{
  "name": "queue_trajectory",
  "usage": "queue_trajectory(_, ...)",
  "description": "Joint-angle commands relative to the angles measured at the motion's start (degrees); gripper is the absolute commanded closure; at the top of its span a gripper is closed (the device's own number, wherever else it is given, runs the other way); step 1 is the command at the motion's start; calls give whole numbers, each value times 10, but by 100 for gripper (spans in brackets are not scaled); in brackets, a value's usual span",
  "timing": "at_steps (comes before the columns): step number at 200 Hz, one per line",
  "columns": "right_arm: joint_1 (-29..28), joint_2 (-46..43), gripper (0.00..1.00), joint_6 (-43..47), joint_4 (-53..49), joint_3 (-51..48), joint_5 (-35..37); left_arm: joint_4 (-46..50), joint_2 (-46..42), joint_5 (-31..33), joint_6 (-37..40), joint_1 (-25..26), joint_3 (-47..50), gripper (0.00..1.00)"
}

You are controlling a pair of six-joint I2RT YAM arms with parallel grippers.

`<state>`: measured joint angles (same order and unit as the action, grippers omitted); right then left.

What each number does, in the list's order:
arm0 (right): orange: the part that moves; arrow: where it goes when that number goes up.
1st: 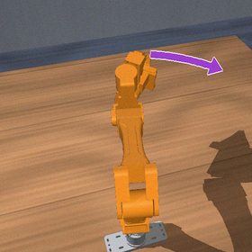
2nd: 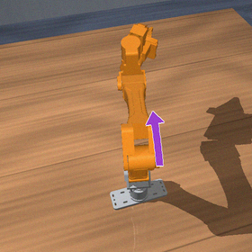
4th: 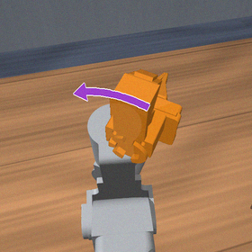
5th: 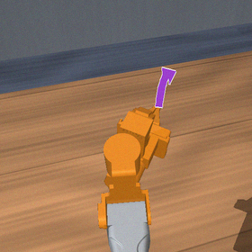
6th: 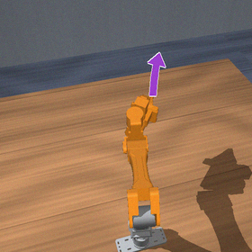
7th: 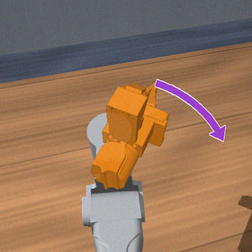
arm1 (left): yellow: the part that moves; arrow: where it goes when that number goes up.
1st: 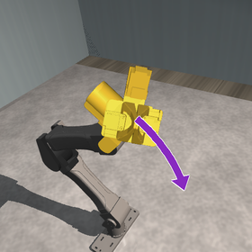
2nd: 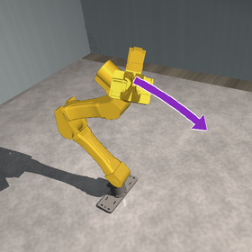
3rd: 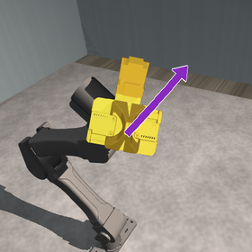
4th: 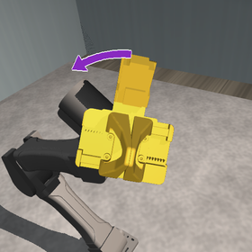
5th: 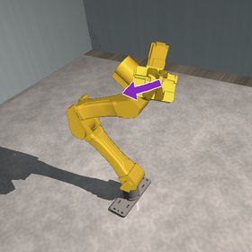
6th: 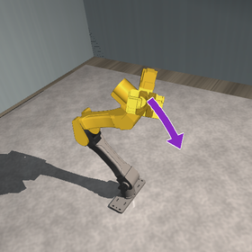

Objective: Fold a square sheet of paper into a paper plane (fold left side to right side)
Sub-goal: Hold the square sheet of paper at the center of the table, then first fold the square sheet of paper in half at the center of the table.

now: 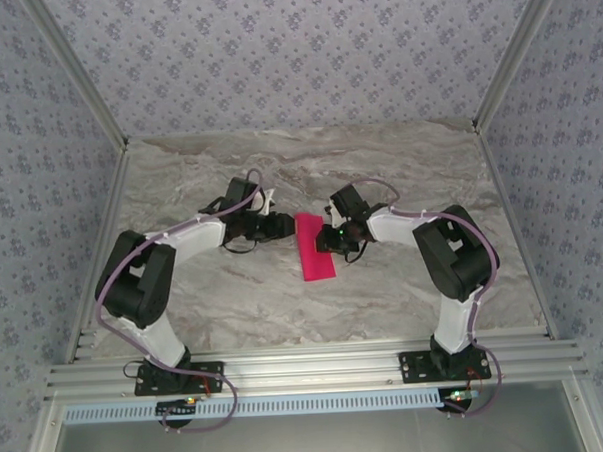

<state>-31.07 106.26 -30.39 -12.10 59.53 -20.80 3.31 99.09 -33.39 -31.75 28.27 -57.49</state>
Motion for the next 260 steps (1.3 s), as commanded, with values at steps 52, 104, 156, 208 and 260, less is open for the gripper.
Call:
queue_trajectory(52,-11,38,75,10,-55,-5,33,-65,65,-71,-31,45,-12,68)
queue_trajectory(104,-13,38,75,15,-66,1,37,-20,87,-17,-6,45,-8,69)
queue_trajectory(156,-14,44,75,22,-79,6,40,16,86,20,16,43,7,70)
queue_trajectory(208,-14,46,75,25,-84,8,40,16,46,18,18,23,34,71)
queue_trajectory(260,-17,46,75,25,-84,12,39,-9,1,-22,6,16,26,71)
